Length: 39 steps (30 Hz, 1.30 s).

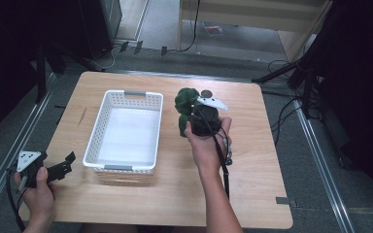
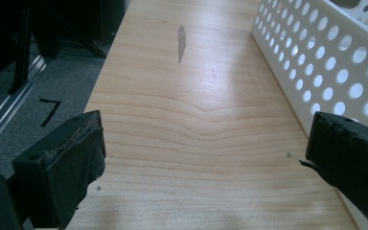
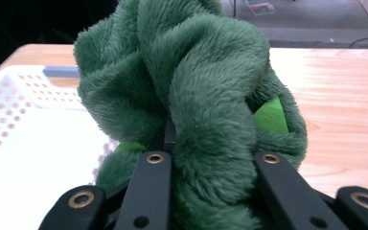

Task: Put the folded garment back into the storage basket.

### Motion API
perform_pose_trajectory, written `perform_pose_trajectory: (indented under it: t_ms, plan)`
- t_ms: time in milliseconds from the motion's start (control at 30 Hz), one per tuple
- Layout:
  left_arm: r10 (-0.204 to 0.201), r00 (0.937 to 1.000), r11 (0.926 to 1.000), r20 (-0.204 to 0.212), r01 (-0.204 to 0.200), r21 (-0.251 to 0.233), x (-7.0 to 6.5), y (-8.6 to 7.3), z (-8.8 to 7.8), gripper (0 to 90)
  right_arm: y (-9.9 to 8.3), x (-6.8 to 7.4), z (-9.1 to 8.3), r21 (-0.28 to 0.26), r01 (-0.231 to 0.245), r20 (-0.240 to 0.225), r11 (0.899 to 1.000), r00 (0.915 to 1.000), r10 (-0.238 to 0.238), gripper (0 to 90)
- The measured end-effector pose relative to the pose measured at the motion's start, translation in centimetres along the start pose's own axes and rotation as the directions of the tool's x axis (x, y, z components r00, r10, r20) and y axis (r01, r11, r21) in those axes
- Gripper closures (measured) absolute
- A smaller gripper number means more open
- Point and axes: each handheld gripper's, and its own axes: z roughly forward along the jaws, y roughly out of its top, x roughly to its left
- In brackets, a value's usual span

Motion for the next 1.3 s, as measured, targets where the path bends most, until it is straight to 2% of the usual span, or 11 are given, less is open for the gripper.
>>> perform_pose_trajectory:
  t_ms: [367, 600, 1300]
  plan:
    - [0.004, 1.0000, 1.0000, -0.003, -0.004, 0.005, 0.0, 0.0, 0.0, 0.7, 1.7, 3.3, 0.1, 0.004, 0.010, -0.038, 1.000, 0.9992, -0.010, 77.8]
    - [-0.008, 1.0000, 0.9999, -0.003, 0.008, 0.008, 0.1, 0.0, 0.1, 0.7, 2.2, 5.1, 0.3, 0.014, 0.016, -0.052, 1.000, 0.9985, -0.015, 77.7]
    - [0.000, 1.0000, 0.9998, -0.008, 0.001, 0.020, 0.0, 0.1, 0.3, 0.7, 3.2, 10.7, 1.7, 0.025, 0.036, -0.121, 0.999, 0.9921, -0.033, 77.7]
